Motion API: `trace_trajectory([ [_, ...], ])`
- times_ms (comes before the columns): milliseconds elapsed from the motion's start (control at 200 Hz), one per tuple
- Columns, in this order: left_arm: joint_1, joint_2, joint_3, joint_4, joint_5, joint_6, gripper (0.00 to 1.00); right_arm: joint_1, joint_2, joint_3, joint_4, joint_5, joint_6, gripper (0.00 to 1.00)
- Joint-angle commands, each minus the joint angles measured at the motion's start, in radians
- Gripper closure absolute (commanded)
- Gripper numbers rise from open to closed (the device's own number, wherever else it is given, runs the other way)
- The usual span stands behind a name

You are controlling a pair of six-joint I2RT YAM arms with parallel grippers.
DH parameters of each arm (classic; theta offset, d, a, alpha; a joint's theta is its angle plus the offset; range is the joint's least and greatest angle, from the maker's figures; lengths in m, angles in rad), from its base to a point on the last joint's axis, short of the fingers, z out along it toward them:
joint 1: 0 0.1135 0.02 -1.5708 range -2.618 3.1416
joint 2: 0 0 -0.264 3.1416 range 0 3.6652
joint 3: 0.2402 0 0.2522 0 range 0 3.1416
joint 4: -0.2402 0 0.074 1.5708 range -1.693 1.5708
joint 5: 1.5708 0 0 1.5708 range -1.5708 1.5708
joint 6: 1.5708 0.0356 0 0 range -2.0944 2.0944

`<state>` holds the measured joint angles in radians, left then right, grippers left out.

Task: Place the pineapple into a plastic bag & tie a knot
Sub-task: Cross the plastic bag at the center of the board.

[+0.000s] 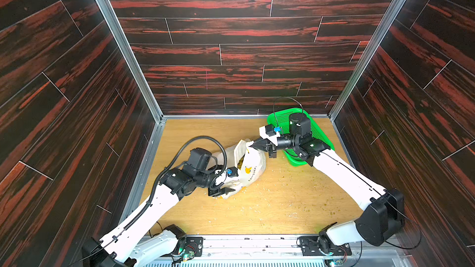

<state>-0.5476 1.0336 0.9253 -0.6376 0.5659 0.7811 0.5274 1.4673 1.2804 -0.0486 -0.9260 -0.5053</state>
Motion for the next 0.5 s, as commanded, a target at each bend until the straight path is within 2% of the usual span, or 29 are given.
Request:
trace_trajectory([
  [0,-0.005,-0.008,-0.012,0.053,-0.045,0.036,0.58,-0.001,-0.021,0.031,-0.005,-0.023,0.007,1.0],
  [135,-0.005,0.001,-0.017,0.114,-0.052,0.04,0.82,-0.001,-0.022,0.033,-0.018,-0.025,-0.003,1.0],
  [210,-0.004,0.008,-0.013,0.141,-0.048,0.033,1.0,-0.001,-0.027,0.033,-0.034,-0.018,-0.019,1.0],
  [281,-0.005,0.009,-0.01,0.181,-0.04,0.002,1.0,-0.001,-0.042,0.026,-0.049,-0.005,-0.038,1.0],
  [366,-0.005,0.011,-0.009,0.249,-0.037,-0.099,1.0,-0.001,-0.074,0.008,-0.067,0.018,-0.066,1.0],
  [446,-0.004,0.017,-0.002,0.32,-0.038,-0.242,1.0,0.0,-0.106,-0.012,-0.086,0.044,-0.097,1.0],
  [496,-0.005,0.028,0.005,0.377,-0.053,-0.38,1.0,-0.002,-0.124,-0.022,-0.103,0.057,-0.112,1.0],
])
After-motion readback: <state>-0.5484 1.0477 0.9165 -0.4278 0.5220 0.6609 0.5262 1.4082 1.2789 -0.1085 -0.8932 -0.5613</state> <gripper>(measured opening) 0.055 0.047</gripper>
